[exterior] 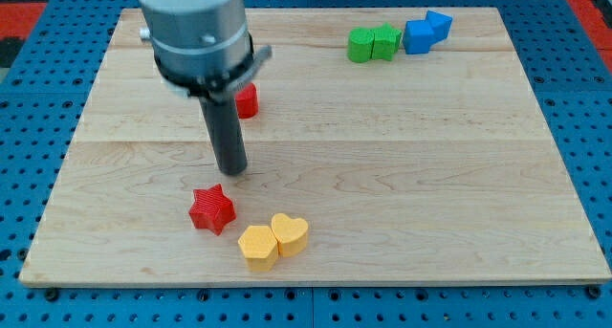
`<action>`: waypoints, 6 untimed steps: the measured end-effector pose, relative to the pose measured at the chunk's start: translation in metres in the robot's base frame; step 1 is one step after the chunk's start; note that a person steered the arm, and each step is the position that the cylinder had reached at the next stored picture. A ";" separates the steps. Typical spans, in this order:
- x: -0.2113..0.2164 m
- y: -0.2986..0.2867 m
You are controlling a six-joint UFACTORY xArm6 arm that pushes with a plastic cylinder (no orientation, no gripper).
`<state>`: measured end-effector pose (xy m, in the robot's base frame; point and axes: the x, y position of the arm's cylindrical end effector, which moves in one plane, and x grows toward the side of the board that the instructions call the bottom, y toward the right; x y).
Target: Push the red circle closer to the yellow hexagon
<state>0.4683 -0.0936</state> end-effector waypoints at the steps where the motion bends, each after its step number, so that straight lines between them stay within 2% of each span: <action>1: 0.017 -0.006; 2: 0.059 0.001; 3: 0.024 -0.010; 5: -0.125 0.010; 6: -0.151 0.026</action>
<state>0.3172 -0.0672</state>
